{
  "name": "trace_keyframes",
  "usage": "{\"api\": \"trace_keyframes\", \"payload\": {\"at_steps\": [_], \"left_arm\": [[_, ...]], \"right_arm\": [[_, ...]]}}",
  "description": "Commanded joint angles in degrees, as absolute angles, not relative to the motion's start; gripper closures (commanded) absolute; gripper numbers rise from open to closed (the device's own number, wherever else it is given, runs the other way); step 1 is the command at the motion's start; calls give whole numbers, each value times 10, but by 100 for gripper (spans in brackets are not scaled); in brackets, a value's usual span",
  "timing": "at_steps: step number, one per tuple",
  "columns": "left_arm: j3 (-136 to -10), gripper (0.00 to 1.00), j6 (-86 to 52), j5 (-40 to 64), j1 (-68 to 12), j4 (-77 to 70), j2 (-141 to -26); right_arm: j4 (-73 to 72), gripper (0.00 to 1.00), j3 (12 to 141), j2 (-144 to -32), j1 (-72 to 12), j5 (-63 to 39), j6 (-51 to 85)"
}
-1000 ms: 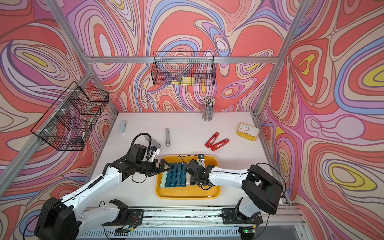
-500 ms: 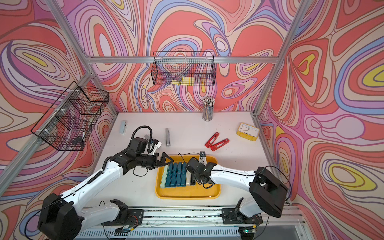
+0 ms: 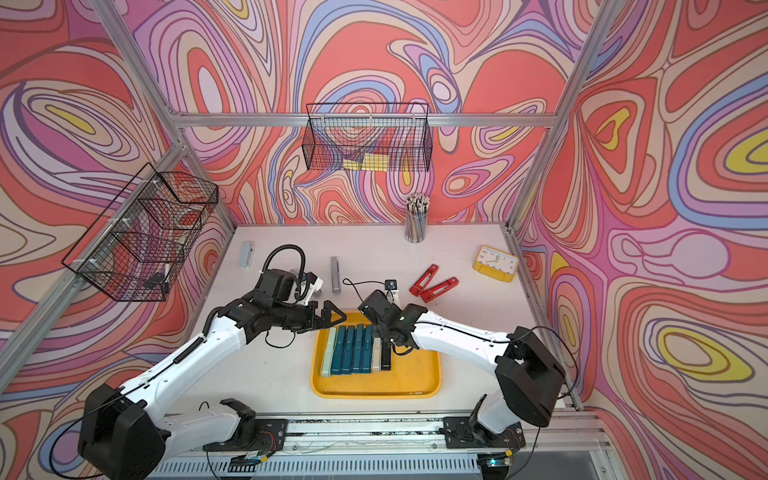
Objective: Put the pruning pliers into the storage box
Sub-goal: Place the pruning pliers in the storage box.
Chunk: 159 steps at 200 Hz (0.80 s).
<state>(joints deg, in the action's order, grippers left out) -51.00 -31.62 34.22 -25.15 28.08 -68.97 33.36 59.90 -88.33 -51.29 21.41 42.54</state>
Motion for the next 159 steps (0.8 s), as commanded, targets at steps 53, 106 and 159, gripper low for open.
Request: {"api": "trace_keyframes", "payload": {"at_steps": [53,106,159], "left_arm": [[-532,1,-290,372,-179,295,-703],[-544,1,-267,413,-112,300,-729],[-553,1,-261,442,-62,294,-746]], "right_arm": [[319,64,687,-950,-492,176,363],[305,56,759,-1011,-475,142,330],[295,45,850,-1097,-465,98,297]]}}
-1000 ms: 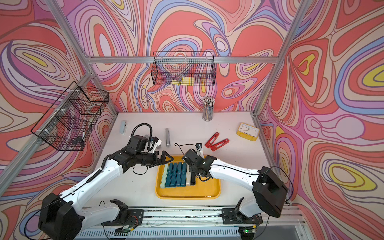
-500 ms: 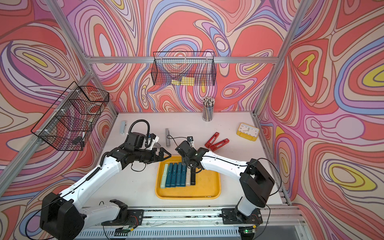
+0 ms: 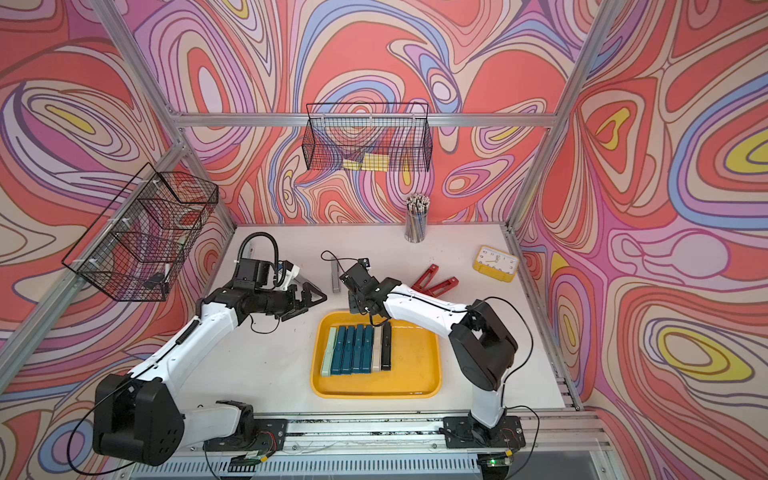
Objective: Put the pruning pliers into the storage box
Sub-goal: Place the pruning pliers in the storage box, then pick up the pruning pliers from the center of the board.
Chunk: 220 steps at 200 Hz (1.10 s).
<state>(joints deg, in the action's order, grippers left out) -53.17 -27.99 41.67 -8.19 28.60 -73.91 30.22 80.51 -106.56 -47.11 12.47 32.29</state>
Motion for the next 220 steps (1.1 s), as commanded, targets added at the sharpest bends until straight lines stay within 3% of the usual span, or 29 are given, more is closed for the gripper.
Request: {"api": "trace_keyframes", "payload": {"at_steps": [1,121,147,165,220], "left_arm": [[-554,1,-261,442,-61,295,-747],[-548,1,-247,495,10,257,-782],[-542,1,-253,495,16,242,-784],[-541,1,-251,495,20,240,-787],[-530,1,-263,500,42,219,-798]], "right_arm": [[295,44,852,-1099,-465,98,297],[332,19,1051,-1262,-453,69,252],[341,19,1091,-1290,-449,67,245],[352,24,1114,-1306,-448,71,241],[365,24,1158,-1347,-437,65,233]]}}
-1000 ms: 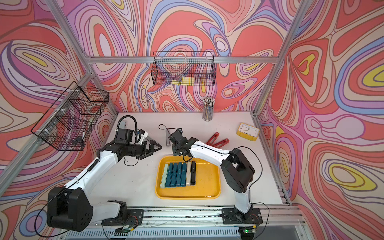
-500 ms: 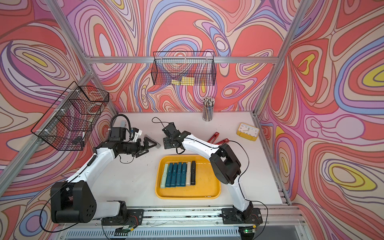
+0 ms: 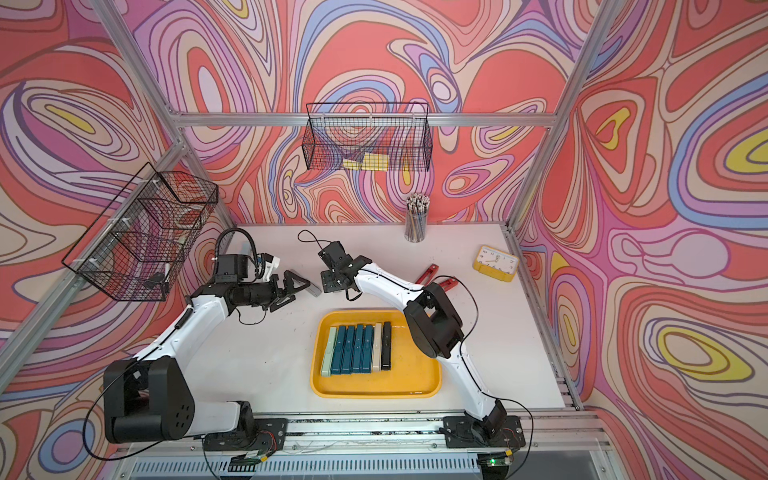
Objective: Put the pruning pliers into the storage box
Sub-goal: Pick up the pruning pliers from the center of the board.
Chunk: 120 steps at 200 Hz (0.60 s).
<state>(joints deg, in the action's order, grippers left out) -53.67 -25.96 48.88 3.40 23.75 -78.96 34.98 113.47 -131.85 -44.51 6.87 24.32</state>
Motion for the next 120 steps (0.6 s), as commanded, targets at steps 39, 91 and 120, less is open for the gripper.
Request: {"api": "trace_keyframes", "payload": {"at_steps": [39,91,120], "left_arm": [[-531,1,-265,488,44,222,-799],[-547,1,-254,470,46,246,-802],[-548,1,-252,469,47,250,-807]], "right_arm": [[368,23,1187,-1372,-427,49,231],[374,23,1233,-1411,-422,24,224],[387,25,1266,-1435,-421,16,220]]}}
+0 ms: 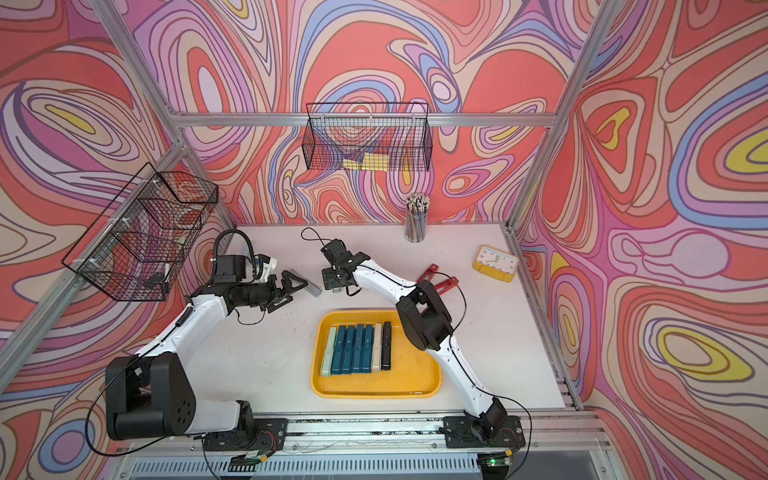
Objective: Put the pruning pliers into the storage box
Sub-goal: Pick up the pruning pliers from the center of the board.
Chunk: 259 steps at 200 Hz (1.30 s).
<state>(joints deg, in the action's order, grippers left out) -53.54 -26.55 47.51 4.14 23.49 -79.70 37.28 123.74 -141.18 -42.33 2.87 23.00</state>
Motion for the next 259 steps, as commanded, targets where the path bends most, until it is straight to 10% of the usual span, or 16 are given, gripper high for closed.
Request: {"api": "trace_keyframes", "payload": {"at_steps": [1,163,259], "left_arm": [[-548,1,-252,469,47,250,-807],[-547,1,-248,469,53,250,-820],[-541,1,-255,481,55,242,-820]], "right_arm": [[387,25,1266,-1435,-420,16,220],[390,37,1314,-1491,-420,15,228],[398,61,1305,-1490,-420,26,230]]}}
